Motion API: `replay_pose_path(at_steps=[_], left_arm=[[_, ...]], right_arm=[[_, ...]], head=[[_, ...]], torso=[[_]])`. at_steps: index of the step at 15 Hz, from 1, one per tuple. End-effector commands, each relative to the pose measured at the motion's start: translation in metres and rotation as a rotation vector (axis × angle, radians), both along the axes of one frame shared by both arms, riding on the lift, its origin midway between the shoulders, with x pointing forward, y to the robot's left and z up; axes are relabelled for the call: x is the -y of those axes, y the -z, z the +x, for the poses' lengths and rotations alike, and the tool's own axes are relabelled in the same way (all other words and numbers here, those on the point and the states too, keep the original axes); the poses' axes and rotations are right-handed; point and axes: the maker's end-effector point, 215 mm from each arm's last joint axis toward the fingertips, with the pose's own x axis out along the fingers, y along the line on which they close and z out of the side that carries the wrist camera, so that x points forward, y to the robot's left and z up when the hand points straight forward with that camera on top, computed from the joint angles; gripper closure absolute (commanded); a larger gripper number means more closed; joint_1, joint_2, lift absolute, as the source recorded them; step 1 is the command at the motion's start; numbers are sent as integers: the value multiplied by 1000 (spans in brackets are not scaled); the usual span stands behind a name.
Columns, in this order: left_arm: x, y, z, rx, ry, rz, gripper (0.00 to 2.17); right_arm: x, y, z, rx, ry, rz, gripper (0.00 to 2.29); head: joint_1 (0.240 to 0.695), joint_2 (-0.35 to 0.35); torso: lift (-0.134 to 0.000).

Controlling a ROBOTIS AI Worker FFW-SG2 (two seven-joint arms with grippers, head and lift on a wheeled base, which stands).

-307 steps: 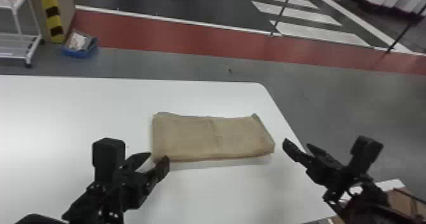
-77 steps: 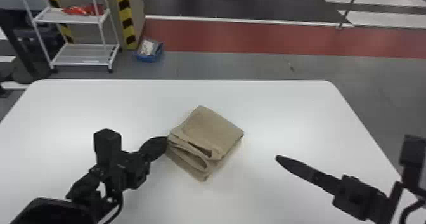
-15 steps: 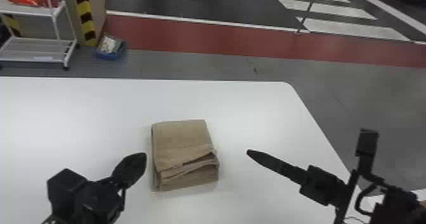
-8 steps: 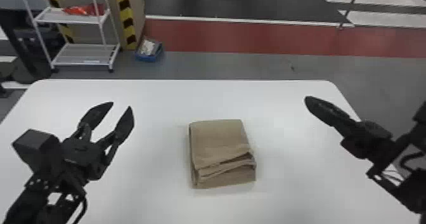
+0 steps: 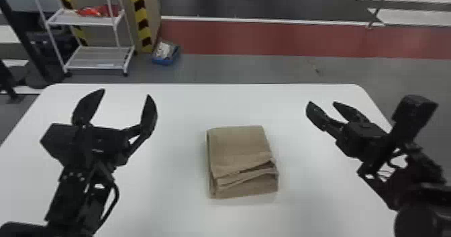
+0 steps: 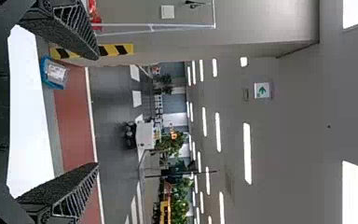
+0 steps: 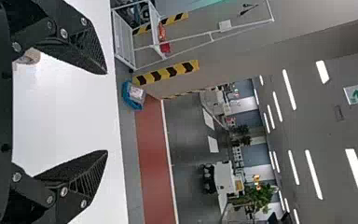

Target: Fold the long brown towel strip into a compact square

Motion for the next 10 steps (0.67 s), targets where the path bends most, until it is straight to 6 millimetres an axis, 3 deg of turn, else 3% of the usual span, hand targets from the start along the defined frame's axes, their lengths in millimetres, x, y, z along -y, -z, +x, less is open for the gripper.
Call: replay_pose_path(at_steps=[1, 3, 6, 10], left_arm=[[20, 9, 10, -52, 28, 4, 70], [27, 39, 20, -175, 32, 25, 66], [21, 54, 25, -239, 29, 36, 66], [7, 42, 32, -213, -17, 19, 70]], right_arm=[[-22, 5, 1, 44, -17, -41, 49], [-48, -13, -5, 148, -33, -114, 49], [-54, 6, -7, 89, -40, -112, 49], [-52, 8, -8, 79, -35, -95, 49]], head=[[690, -50], [692, -50], [695, -34], [695, -12]], torso=[[-124], [-124], [-124], [-124]])
